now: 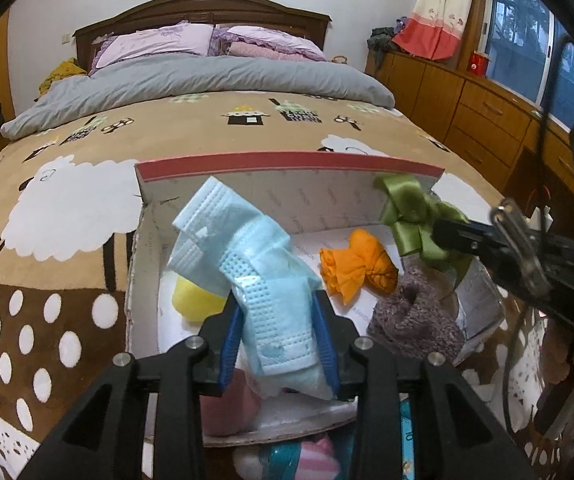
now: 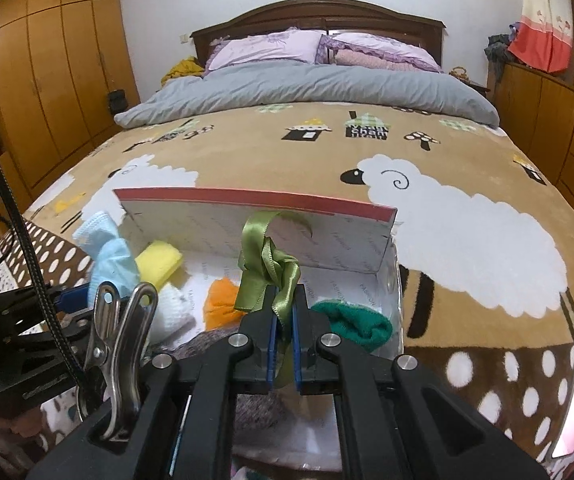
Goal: Organize soft objects
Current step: 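Carry the face mask and green ribbon bow into the pink box and release both, then move both tools back toward the remaining items beside the clock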
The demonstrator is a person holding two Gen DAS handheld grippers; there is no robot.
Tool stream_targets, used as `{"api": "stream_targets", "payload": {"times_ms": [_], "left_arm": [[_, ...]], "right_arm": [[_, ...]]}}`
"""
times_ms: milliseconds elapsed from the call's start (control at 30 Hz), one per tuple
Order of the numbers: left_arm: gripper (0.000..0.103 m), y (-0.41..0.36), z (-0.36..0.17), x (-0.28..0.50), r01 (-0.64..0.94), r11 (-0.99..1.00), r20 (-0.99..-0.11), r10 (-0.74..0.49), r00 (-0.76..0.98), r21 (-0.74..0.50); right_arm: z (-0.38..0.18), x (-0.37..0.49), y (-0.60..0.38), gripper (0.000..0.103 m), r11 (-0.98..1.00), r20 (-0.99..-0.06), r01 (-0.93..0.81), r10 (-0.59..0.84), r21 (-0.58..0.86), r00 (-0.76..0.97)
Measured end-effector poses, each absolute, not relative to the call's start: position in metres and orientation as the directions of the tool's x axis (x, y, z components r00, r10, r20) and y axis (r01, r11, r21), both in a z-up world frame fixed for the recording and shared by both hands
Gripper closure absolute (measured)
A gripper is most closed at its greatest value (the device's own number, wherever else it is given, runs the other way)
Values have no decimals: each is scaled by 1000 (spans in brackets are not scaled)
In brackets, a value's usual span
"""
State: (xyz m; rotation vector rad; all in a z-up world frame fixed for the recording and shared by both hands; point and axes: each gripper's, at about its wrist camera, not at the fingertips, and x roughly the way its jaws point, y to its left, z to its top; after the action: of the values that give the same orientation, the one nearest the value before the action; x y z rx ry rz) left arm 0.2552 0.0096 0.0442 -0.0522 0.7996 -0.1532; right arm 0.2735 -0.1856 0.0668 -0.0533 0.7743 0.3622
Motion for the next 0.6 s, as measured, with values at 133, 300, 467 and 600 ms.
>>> {"api": "stream_targets", "payload": {"times_ms": [133, 300, 467, 600], "left_arm": [[68, 9, 45, 256, 116, 988, -712, -152, 686, -100], [57, 2, 47, 253, 134, 988, -710, -146, 688, -73], [45, -3, 52, 245, 156, 986, -708, -152, 689, -59], [44, -5, 56, 238, 159, 986, -707, -151, 691, -54]], "right_arm": [[59, 283, -188, 97, 944, -708, -319, 284, 87, 646], [53, 289, -190, 93, 943, -716, -317, 288, 98, 635], [56, 285, -191, 72, 944, -709, -318, 283, 86, 646], [64, 275, -191, 67, 941, -691, -329, 289, 77, 662]]}}
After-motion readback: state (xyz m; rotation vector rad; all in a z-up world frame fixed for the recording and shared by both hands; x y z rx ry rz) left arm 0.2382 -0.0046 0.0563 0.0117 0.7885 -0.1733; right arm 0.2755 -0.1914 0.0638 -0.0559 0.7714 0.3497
